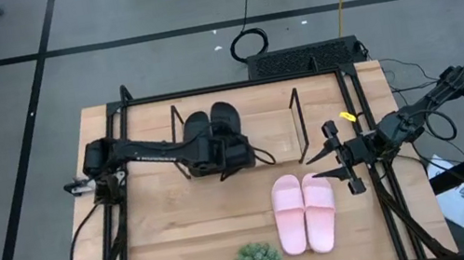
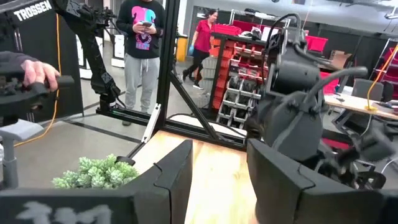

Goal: Pick and place slides into the shelf
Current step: Put the black slide on the shelf

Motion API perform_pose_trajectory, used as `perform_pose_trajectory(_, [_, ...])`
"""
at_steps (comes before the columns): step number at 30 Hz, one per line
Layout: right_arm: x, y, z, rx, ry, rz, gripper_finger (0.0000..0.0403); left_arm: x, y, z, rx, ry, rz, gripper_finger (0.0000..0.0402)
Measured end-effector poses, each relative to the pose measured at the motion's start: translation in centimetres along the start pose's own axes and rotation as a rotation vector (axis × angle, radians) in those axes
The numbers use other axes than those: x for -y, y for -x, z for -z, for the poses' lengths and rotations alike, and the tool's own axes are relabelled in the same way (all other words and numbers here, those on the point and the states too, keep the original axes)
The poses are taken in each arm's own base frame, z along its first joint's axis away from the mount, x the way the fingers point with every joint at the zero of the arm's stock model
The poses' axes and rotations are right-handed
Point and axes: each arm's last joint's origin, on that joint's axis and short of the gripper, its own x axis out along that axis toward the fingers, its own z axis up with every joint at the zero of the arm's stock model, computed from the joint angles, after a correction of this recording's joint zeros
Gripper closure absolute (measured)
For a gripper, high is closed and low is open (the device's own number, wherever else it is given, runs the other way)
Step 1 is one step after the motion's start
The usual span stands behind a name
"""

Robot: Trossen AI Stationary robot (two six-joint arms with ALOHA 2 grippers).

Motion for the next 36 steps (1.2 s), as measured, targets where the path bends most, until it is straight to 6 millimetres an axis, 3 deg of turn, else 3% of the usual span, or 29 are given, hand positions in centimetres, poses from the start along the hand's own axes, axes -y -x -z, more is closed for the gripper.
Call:
perform_pose_trajectory(6, [0.0,0.0,0.0,0.002,0.009,0.003,0.0259,1.1,-2.3,-0.2,0.051,-0.023,-0.014,0.0402])
perform_pose_trajectory(15, [0.0,0.0,0.0,0.003,0.01,0.004,0.0259,0.5,-5.7,0.9,0.093,0.047,0.04,0.0402])
perform_pose_trajectory(27, [0.2,0.0,0.0,-0.005,0.033,0.056,0.0259,0.2,-6.1,3.8,0.13,0.123,0.117,0.0402])
perform_pose_trajectory(36, [0.2,0.0,-0.1,0.0,0.035,0.057,0.0259,1.0,-6.1,3.8,0.152,0.189,0.161,0.0402])
